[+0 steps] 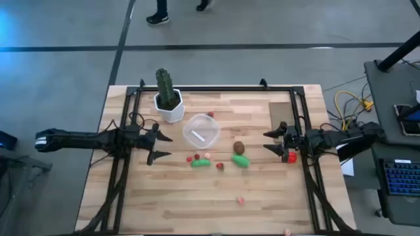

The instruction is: Pick and placing Produce into tupperware

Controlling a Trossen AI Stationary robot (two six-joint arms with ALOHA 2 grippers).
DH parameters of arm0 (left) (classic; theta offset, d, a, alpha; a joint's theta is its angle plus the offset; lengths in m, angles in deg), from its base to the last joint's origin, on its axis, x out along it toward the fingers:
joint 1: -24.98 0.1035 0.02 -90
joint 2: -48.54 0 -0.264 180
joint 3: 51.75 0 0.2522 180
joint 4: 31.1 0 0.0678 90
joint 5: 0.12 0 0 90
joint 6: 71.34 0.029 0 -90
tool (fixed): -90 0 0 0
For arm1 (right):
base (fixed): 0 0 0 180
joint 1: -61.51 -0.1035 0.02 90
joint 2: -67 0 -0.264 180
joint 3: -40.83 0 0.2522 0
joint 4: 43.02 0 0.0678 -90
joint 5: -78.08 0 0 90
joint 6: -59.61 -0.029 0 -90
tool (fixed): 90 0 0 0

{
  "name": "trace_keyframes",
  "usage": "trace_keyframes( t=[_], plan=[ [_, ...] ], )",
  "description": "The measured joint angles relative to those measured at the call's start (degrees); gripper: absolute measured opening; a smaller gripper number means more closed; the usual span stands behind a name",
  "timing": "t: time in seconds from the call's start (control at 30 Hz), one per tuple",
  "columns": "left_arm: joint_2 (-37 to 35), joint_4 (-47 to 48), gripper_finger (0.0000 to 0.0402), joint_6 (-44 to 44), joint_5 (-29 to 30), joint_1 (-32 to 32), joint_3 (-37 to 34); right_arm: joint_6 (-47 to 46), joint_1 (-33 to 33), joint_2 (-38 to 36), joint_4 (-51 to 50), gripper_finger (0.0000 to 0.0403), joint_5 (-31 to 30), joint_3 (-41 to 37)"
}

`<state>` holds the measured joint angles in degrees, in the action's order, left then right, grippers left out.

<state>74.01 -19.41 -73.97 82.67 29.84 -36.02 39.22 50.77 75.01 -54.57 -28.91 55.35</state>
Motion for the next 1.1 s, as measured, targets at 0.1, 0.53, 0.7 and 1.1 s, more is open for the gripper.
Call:
trace_keyframes(
  t=[0.1,0.53,0.7,1.1],
  plan=[
    [0.0,-0.01,0.0283,0.01,0.01,0.01,-0.01,0.0,0.01,0.02,0.0,0.029,0.01,-0.02],
    [0.0,-0.01,0.0283,0.02,0.01,-0.01,-0.01,0.0,0.02,0.02,0.0,0.0294,0.0,-0.02],
    [0.0,0.01,0.0283,0.02,-0.01,-0.01,-0.01,0.0,0.01,0.02,0.0,0.029,0.0,-0.02],
    [0.0,0.0,0.0283,0.02,0.0,-0.01,-0.01,0.0,0.0,0.02,0.0,0.0293,0.02,-0.02]
  ],
)
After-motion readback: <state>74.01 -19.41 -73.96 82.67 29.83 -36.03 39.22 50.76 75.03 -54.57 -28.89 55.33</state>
